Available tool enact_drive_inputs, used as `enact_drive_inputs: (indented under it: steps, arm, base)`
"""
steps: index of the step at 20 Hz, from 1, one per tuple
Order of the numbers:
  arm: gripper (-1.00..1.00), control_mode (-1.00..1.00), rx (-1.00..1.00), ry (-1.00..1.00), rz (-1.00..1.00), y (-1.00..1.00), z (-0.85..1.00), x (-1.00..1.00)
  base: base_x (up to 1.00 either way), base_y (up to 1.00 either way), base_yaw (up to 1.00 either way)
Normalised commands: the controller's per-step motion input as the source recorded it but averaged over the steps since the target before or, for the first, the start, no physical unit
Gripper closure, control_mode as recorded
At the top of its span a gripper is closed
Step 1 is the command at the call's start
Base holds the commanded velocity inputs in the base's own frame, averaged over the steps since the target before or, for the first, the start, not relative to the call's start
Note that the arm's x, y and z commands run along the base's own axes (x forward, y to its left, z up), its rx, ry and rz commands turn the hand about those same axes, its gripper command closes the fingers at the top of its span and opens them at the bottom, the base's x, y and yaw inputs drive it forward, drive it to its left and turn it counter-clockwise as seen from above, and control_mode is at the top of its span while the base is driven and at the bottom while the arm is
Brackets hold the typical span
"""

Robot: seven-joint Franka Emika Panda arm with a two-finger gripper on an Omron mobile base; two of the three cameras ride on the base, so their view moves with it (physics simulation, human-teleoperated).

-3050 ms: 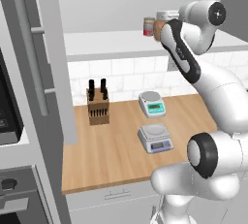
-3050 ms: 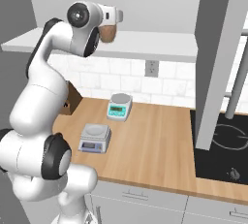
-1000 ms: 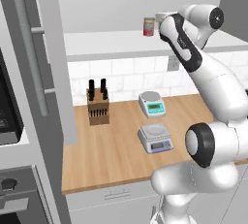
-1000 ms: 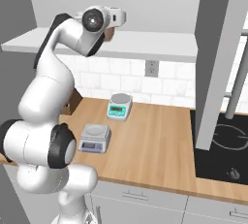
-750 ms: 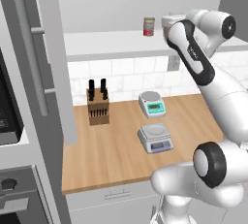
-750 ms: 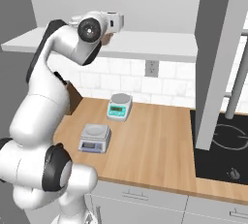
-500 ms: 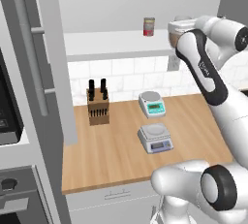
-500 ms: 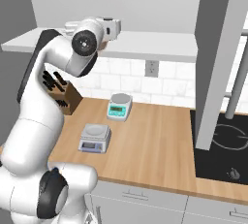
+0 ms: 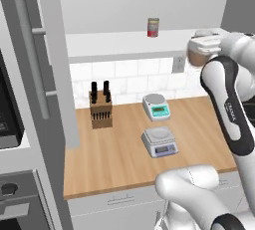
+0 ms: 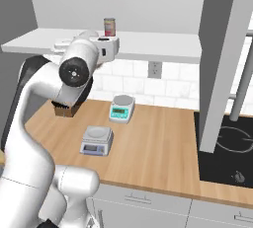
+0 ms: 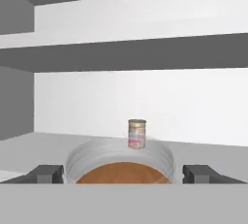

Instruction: Pick the honey bottle and place it on the digital scale for weighing, and close the cabinet.

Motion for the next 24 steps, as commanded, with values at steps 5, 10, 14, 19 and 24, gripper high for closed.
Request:
enact_drive_inputs:
  steps: [5, 10, 14, 19, 24]
  arm:
    - [1.00, -1.00, -0.03, 0.19, 0.25, -0.07, -0.54, -0.34]
    - [1.00, -1.00, -0.02, 0.06, 0.38, 0.00, -0.75, -0.18]
    - [1.00, -1.00, -0.01, -0.01, 0.37, 0.09, -0.80, -0.01]
    - [1.00, -1.00, -0.05, 0.01, 0.23, 0.27, -0.73, 0.12]
    - [1.00, -1.00, -0.01, 0.12, 0.27, 0.09, -0.78, 0.27]
  base:
    - [0.00, 0.00, 0.00]
    - [0.00, 0.00, 0.00]
    - [0.00, 0.00, 0.00]
    - [0.00, 0.00, 0.00]
    - [0.00, 0.00, 0.00]
